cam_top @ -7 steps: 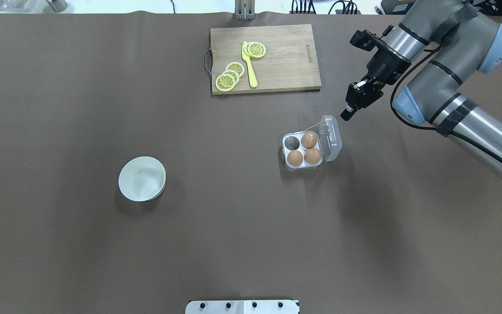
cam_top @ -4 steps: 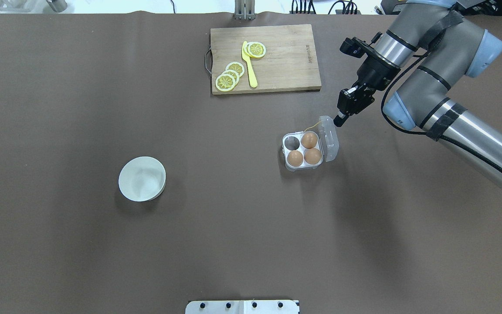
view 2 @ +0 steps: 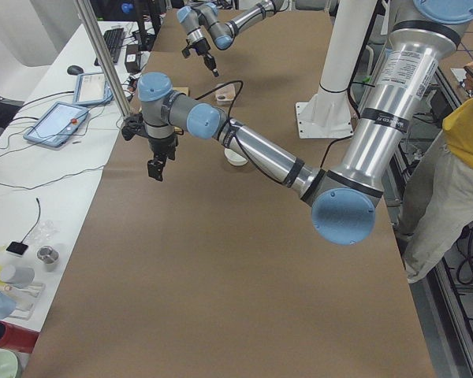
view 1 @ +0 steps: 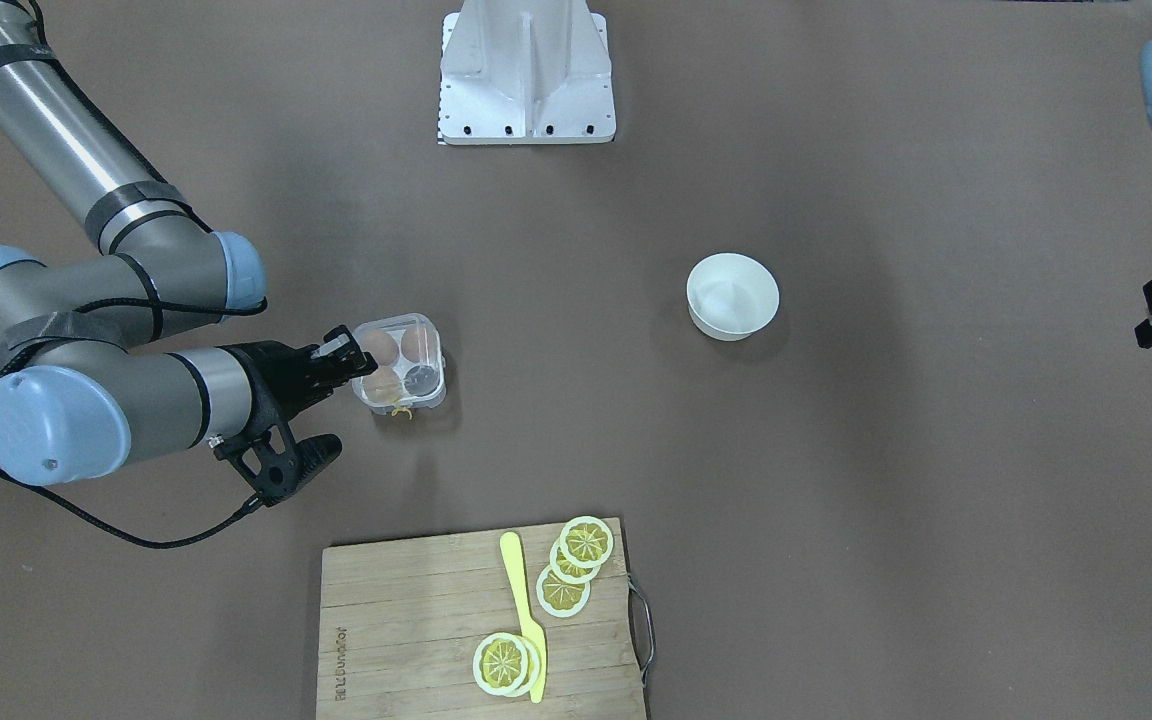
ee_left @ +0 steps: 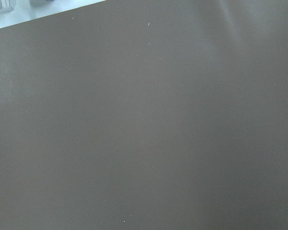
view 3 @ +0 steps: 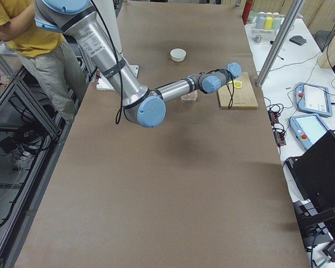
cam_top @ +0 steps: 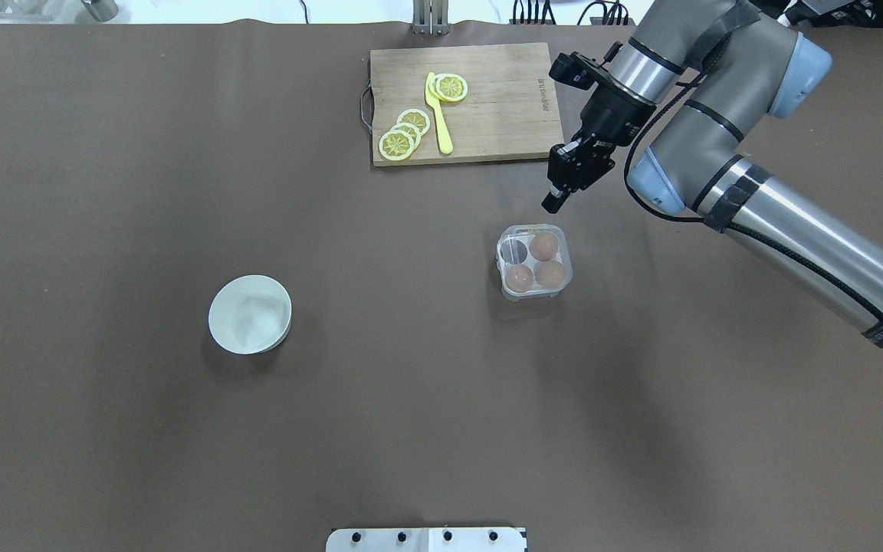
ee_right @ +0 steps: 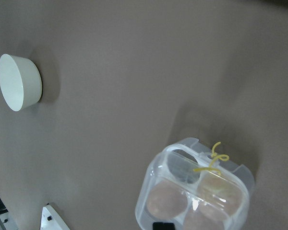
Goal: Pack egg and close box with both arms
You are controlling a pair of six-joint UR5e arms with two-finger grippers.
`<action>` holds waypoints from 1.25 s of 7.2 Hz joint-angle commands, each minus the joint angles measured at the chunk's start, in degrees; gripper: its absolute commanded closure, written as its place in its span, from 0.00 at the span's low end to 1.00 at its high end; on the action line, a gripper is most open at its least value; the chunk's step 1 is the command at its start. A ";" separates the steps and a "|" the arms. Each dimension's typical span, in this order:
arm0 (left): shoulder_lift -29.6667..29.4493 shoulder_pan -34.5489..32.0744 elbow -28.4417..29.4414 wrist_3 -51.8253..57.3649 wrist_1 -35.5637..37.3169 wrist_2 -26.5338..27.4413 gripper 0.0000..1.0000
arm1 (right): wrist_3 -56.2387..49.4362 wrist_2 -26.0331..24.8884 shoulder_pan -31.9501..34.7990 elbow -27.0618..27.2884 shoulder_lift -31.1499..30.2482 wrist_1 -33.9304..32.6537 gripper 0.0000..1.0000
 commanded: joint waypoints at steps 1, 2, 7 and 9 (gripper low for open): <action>0.77 0.00 -0.15 0.07 0.00 -0.09 0.04 | 1.37 -2.98 0.67 0.33 0.75 0.99 1.00; 0.95 0.00 -0.15 0.07 0.00 -0.09 0.04 | 1.72 -6.75 1.99 0.68 0.14 1.95 0.70; 2.61 -0.61 -0.76 0.16 0.00 -0.09 0.03 | 1.29 -16.95 17.24 6.73 -12.14 3.72 0.00; 4.80 -2.09 -1.38 0.16 0.00 -0.18 0.03 | -1.59 -26.07 23.06 8.41 -17.51 3.37 0.00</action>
